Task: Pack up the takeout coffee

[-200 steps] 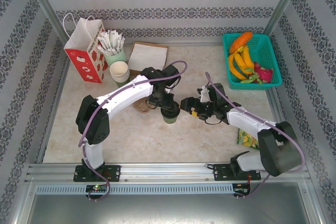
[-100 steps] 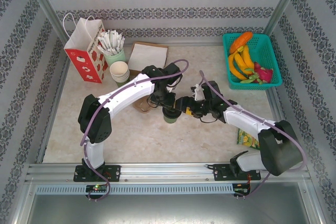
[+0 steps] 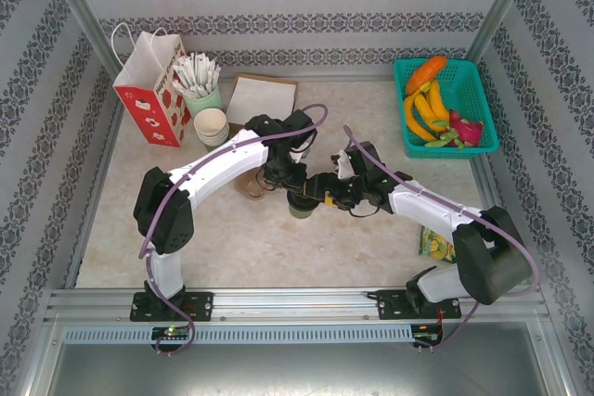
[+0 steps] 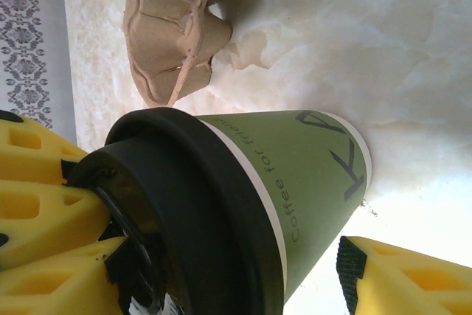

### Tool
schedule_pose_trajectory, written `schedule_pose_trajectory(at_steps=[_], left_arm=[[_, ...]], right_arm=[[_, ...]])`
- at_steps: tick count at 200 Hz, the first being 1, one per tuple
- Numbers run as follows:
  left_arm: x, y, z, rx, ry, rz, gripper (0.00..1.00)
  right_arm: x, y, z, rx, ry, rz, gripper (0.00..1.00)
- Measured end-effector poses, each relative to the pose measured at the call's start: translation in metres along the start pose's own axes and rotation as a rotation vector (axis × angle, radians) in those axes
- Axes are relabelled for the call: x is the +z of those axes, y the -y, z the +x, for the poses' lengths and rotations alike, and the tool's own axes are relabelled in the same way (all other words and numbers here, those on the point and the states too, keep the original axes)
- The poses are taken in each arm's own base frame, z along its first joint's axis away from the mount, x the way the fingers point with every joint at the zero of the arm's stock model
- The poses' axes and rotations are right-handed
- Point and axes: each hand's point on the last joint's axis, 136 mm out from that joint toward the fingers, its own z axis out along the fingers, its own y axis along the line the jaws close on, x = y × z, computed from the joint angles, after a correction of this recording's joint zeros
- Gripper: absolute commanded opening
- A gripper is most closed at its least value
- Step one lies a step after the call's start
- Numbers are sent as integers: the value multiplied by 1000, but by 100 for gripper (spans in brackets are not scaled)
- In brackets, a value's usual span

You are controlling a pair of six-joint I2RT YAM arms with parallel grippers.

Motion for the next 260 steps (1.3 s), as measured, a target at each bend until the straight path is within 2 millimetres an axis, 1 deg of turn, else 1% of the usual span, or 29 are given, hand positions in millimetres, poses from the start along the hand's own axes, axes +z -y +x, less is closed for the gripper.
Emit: schedule_pose_trajectory(at_steps=[36,53,76,90,102,117,129,152,156,174,188,201,224,260], left_arm=[[-4,-2,-1,-6,16,14,24],[-8,-3,1,-11,21,28,30],[-21,1,3,-13,57,75,40],[-31,2,2,-17,94,97,52],[-39,-2,1,-35,130,105,69],[-46,-15,0,-76,175,86,91],[-48,-29,0,-128,198,56,100],[-40,-65,5,-260,211,-19,100],[-37,-72,7,-285,208,-33,100],[-23,-99,16,-388,186,-94,100],[-15,-114,24,-448,169,-135,100],[-11,-119,28,-479,163,-154,100],[-7,-121,29,-510,166,-155,100],[-3,-119,27,-532,175,-141,100]], right_arm=[[1,-1,-1,-1,-17,23,73],[3,-2,-1,-4,-22,33,73],[4,-3,-2,-12,-26,46,74],[4,-4,-1,-18,-28,53,75],[4,-3,-1,-22,-29,61,79],[4,-2,0,-38,-27,81,84],[3,-3,0,-70,-19,101,87],[-4,-11,-1,-157,22,127,94],[-7,-13,-1,-179,33,131,97],[-17,-25,-6,-263,83,141,98],[-24,-33,-9,-324,114,152,98],[-27,-40,-12,-367,129,172,98],[-27,-44,-12,-419,129,222,98],[-15,-42,-8,-458,94,300,98]])
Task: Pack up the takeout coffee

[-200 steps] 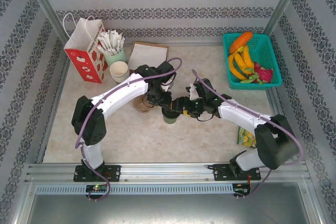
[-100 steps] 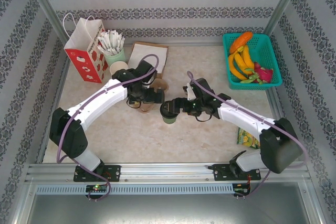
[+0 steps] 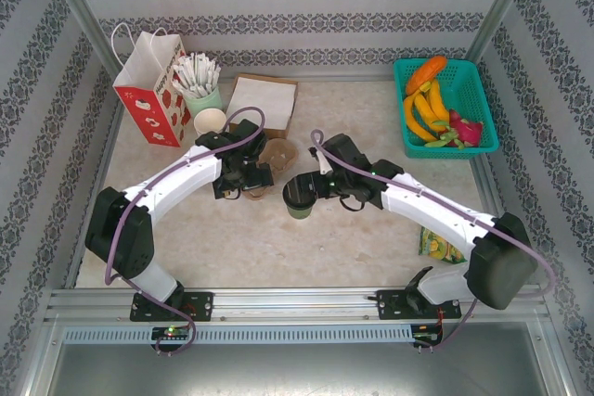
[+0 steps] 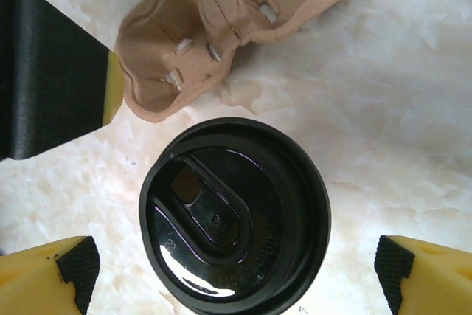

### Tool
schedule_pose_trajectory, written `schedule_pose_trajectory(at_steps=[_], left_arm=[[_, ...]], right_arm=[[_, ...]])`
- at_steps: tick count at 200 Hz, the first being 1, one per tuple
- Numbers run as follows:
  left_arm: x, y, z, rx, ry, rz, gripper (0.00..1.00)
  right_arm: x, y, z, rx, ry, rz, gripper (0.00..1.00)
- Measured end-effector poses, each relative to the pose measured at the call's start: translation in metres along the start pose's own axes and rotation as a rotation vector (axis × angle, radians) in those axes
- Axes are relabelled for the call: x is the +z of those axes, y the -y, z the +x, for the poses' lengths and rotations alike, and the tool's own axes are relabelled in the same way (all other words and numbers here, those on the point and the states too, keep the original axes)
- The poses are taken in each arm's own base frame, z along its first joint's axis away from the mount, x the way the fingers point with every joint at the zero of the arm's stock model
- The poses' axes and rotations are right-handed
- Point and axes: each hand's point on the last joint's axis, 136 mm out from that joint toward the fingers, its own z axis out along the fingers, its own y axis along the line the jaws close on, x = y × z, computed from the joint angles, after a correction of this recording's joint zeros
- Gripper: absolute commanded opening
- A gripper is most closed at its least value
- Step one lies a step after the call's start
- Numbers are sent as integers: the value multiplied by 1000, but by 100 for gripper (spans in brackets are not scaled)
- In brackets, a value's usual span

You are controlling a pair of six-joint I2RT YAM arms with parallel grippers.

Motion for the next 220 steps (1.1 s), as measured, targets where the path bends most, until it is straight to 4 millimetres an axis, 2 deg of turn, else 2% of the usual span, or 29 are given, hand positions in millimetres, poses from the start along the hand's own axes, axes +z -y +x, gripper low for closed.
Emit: schedule_pose_trajectory(at_steps=[125,148,220], left_arm=[[11,14,5,-1,-39,62,100],[12,14,6,1,-40,64,100],[16,19,12,18,-58,63,100]], right_arm=[[30,-1,17,-47,-95,67,98],[36,3,19,-44,-103,86,90],[40,0,14,-28,-75,69,79]])
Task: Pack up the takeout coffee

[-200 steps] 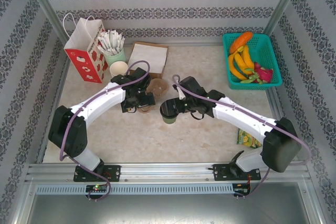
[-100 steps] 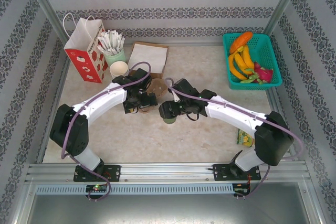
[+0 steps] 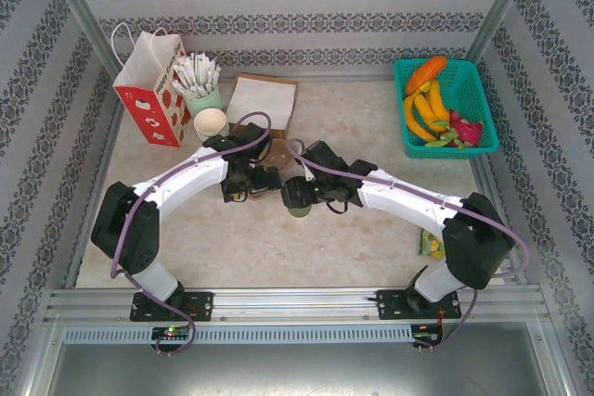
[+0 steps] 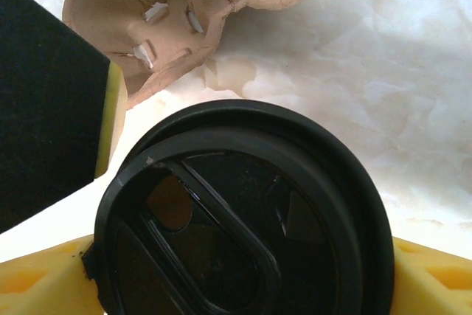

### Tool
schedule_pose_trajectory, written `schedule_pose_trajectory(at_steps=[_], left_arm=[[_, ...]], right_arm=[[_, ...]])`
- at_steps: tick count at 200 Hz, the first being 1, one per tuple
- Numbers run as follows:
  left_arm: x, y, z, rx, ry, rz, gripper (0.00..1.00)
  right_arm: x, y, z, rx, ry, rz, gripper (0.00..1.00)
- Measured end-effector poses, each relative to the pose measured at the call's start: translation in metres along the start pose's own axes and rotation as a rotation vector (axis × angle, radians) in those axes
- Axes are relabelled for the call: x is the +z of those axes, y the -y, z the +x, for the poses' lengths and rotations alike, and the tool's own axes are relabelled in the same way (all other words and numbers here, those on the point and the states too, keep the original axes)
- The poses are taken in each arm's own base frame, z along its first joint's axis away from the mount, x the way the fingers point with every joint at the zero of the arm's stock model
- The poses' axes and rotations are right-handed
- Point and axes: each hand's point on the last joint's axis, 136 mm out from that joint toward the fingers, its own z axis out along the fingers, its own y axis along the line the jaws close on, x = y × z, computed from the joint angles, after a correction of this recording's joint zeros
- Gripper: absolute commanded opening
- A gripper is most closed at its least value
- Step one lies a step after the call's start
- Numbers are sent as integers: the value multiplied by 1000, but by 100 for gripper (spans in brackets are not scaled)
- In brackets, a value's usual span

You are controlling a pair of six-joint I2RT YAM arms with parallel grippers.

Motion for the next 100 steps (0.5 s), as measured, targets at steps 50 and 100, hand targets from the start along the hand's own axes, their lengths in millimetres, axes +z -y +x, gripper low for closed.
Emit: schedule_pose_trajectory(at_steps=[50,100], left_arm=[[-10,-6,-10,1,73,-30,100],[-60,-21,-26,-39,283,-13,100]], right_arm=[[-1,4,-3,-3,3,-1,79],[-2,41,-30,83,27,54,81]])
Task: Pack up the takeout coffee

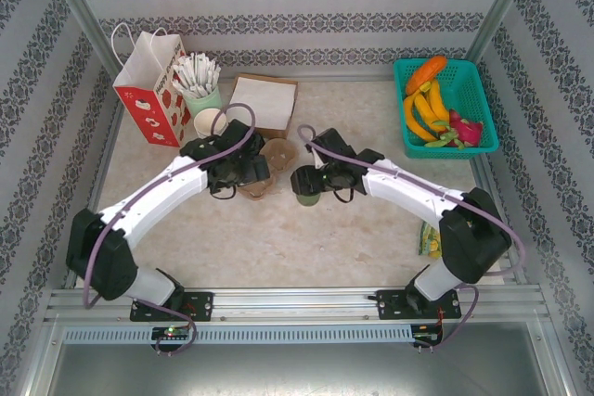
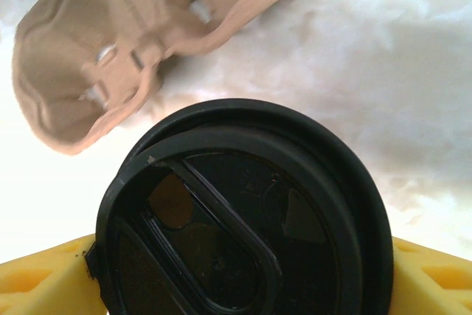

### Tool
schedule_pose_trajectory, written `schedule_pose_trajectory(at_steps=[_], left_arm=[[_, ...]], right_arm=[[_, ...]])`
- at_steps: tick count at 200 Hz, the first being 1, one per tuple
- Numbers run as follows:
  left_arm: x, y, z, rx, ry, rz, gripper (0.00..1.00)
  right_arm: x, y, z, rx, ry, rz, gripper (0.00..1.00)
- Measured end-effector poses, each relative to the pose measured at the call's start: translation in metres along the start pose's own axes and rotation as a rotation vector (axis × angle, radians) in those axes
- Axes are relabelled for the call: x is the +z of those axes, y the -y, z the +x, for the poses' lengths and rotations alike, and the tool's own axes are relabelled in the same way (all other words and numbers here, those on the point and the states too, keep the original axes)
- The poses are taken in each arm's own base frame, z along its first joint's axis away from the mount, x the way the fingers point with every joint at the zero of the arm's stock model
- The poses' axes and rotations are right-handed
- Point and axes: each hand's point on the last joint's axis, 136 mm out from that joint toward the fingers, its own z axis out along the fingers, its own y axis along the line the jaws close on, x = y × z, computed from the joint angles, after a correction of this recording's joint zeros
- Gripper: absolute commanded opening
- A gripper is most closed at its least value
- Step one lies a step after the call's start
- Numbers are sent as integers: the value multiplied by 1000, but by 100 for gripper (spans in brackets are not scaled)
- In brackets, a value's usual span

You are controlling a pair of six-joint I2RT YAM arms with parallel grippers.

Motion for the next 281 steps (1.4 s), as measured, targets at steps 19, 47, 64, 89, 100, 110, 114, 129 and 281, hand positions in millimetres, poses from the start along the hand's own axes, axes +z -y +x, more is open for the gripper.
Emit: schedule_pose_trajectory(at_steps=[19,47,64,89,100,110,114,129,281], left_arm=[[-8,-12,-3,-26,52,-18,100],[-16,-28,-10,-66,119,-46,100],[-23,-36,-18,-92,159,-55,100],[-32,-45,-27,-120,202,-64,100],[-33,-47,-28,-130,210,-62,100],[-33,-49,-27,-138,213,-62,100],[-33,-49,-27,-143,214,-61,100],[-31,-53,-24,-155,209,-62,100],[-17,-66,-9,-234,150,-60,100]], right_arm=[[5,13,-18,33,17,23,81],[18,28,-53,77,60,42,81],[26,39,-77,102,91,50,81],[38,50,-111,118,124,62,82],[43,53,-124,122,133,65,82],[48,56,-136,125,143,67,82],[50,57,-139,126,144,69,82],[55,60,-156,133,152,75,82],[86,88,-237,162,182,104,89]])
